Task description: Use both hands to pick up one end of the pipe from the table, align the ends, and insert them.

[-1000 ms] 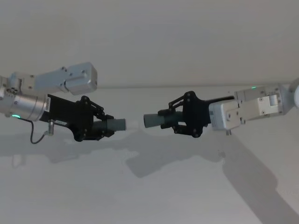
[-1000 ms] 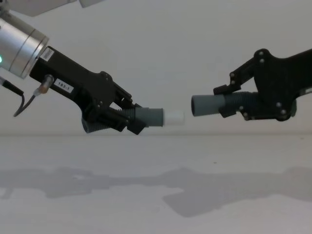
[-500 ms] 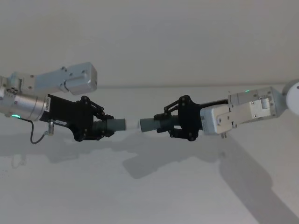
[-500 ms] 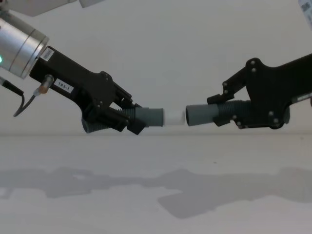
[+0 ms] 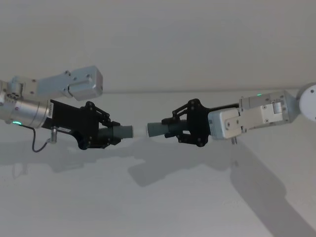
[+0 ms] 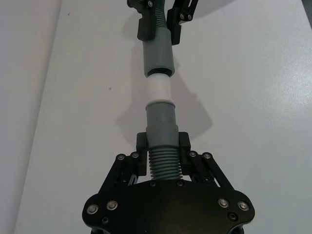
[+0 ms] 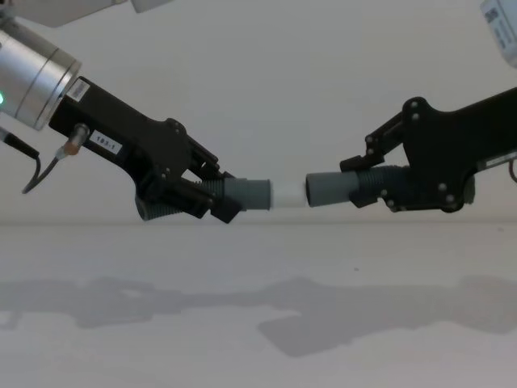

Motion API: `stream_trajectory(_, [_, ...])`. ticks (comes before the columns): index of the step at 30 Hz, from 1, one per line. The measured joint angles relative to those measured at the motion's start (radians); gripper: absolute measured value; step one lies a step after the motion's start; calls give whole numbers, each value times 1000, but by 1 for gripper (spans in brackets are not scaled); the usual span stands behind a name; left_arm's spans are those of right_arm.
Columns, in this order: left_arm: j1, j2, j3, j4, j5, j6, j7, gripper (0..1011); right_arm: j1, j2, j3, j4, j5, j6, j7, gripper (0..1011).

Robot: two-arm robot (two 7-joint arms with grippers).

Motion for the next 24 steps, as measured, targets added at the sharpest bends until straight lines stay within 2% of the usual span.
stream_trajectory(24, [0, 0, 0, 0, 0, 0, 0, 336, 24, 1, -28, 6, 27, -17, 32, 264])
